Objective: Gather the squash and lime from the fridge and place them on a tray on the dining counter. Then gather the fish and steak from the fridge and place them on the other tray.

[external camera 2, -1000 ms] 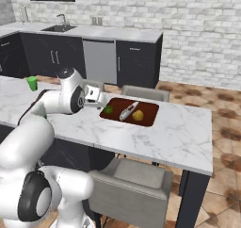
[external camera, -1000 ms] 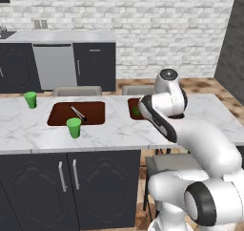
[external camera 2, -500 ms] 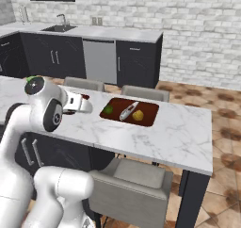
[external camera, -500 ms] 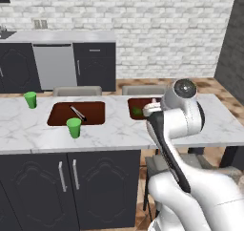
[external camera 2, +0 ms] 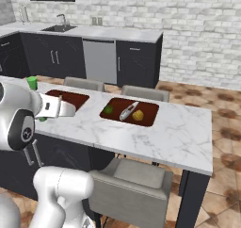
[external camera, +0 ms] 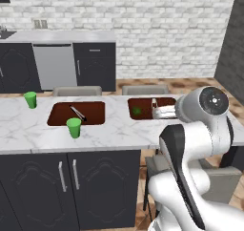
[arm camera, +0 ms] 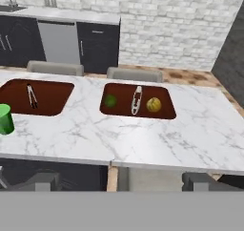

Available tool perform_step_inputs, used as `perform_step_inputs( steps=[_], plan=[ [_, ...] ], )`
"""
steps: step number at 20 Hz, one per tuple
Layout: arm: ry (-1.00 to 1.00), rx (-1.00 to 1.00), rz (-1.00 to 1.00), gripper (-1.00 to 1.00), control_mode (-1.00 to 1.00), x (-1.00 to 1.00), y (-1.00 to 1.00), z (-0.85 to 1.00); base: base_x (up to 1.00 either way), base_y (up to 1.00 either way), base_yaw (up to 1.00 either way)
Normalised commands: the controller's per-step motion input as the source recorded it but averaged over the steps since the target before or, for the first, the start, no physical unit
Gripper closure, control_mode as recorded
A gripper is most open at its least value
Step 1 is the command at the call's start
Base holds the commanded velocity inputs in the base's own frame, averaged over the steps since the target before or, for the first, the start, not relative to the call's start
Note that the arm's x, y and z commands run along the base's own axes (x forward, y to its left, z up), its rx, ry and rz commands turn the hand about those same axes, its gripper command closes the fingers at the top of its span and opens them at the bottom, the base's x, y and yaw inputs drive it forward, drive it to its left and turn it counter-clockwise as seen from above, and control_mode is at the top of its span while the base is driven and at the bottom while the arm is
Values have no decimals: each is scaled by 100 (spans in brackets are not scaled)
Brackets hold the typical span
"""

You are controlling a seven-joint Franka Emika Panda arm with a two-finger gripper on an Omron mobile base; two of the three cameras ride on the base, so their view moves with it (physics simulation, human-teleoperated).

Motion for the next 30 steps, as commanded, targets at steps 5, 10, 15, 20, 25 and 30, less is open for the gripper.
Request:
perform_step_inputs(
  steps=[5,10,15,20,25,30],
  plan=[
    [-1,0,0,-100,-100,-18,5,6,0,0,0],
    [0,0,0,-100,100,-7,7,-6,-10,11,0],
    [0,0,0,-100,100,0,0,0,-59,88,1],
    [0,0,0,-100,100,0,0,0,-37,94,17],
    [0,0,0,-100,100,0,0,0,4,80,45],
    [0,0,0,-100,100,0,0,0,13,46,55]
  ],
)
